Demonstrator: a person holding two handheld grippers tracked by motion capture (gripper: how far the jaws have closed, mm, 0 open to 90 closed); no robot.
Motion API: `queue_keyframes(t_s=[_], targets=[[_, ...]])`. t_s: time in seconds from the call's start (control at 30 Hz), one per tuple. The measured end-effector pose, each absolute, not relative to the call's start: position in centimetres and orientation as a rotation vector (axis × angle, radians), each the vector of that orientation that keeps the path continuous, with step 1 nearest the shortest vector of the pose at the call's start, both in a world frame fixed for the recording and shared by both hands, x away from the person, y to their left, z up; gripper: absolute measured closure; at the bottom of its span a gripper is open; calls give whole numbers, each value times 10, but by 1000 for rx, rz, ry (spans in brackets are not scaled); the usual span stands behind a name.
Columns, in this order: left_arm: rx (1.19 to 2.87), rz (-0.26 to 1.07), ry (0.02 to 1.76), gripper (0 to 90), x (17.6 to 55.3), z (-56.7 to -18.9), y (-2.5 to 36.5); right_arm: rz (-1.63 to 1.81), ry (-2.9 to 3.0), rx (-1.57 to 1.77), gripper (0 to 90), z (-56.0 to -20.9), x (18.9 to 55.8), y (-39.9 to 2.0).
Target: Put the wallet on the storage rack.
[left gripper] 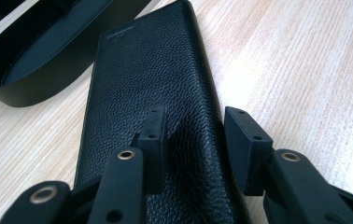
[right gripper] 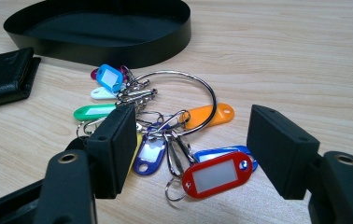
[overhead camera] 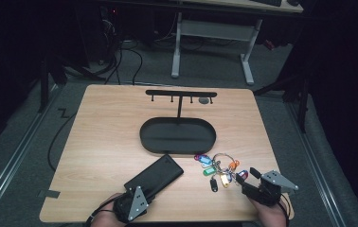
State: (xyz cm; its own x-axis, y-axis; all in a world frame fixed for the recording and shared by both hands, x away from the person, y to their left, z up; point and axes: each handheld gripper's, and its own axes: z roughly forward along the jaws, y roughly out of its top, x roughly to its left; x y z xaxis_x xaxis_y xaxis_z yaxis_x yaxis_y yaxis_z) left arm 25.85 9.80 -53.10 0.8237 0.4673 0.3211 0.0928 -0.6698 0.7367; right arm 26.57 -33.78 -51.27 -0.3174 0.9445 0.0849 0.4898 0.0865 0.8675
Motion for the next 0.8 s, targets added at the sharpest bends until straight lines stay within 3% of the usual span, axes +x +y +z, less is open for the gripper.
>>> queue_keyframes(t_s=[0.13,0.5,0.8], targets=[[2247,644,407,629,258,-531,98,1165,1857,1409,336,-512,265,-338],[2238,677,412,769,255,-528,97,1171,1854,1410,337,-512,265,-338],[2186,691,443,801,256,-522,103,1176,1847,1408,338,-512,265,-341]])
